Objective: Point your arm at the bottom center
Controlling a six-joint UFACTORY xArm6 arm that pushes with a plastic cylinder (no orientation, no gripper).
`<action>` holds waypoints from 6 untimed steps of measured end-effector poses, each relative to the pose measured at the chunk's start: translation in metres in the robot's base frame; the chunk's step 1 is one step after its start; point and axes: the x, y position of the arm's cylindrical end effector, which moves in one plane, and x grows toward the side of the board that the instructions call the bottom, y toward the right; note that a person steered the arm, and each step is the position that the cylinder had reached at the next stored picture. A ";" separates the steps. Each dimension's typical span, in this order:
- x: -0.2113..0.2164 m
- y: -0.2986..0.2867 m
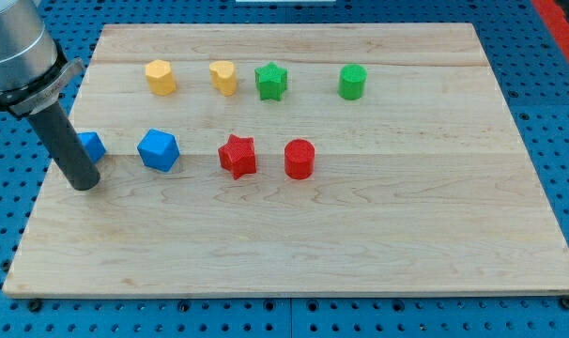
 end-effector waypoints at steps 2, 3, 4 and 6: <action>0.030 0.048; 0.059 0.121; 0.062 0.183; 0.027 0.343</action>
